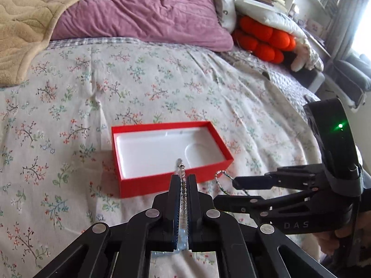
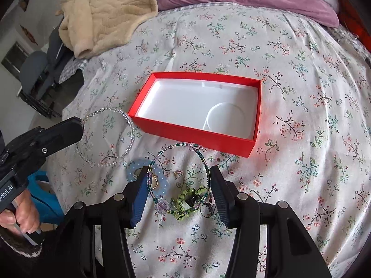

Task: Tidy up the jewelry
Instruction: 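Carry both bracelets into the red box and open both tools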

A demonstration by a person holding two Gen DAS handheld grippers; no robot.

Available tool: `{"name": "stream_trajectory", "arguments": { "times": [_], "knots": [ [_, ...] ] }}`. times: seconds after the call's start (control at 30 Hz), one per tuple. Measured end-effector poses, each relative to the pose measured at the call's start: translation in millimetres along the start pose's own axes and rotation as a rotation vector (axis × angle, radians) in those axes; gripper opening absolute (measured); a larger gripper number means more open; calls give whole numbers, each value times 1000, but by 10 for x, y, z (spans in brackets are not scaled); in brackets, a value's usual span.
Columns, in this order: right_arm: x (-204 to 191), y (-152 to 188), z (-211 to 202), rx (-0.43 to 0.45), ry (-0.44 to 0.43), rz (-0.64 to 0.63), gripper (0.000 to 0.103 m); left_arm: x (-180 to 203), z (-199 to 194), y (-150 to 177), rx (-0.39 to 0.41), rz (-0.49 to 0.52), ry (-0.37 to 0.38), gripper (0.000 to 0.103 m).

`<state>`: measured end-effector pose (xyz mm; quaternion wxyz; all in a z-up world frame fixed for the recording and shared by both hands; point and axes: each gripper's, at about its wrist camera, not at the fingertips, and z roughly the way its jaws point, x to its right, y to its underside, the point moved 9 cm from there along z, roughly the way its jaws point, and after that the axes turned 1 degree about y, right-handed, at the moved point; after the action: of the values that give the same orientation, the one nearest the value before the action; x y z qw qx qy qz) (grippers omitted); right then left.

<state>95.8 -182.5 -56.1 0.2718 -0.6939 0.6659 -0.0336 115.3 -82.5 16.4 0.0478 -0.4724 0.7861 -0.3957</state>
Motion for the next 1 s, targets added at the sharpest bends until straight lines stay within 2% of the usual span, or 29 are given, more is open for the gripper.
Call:
{"name": "stream_trajectory", "arguments": {
  "times": [0.23, 0.43, 0.6, 0.77, 0.87, 1.0],
  "knots": [
    [148, -248, -90, 53, 12, 55, 54, -10, 236, -205, 28, -20, -70, 0],
    [316, -519, -24, 100, 29, 94, 54, -45, 588, -397, 38, -96, -61, 0],
    [415, -671, 125, 120, 45, 99, 55, -184, 903, -394, 5, -170, -54, 0],
    [535, -686, 286, 96, 102, 92, 55, -462, 1081, -305, -46, -171, -194, 0],
    [556, -694, 342, 95, 104, 79, 55, -607, 1151, -245, -81, -157, -269, 0],
    [537, -703, 394, 98, 138, 42, 56, -731, 1191, -189, -103, -137, -337, 0]
  ]
}}
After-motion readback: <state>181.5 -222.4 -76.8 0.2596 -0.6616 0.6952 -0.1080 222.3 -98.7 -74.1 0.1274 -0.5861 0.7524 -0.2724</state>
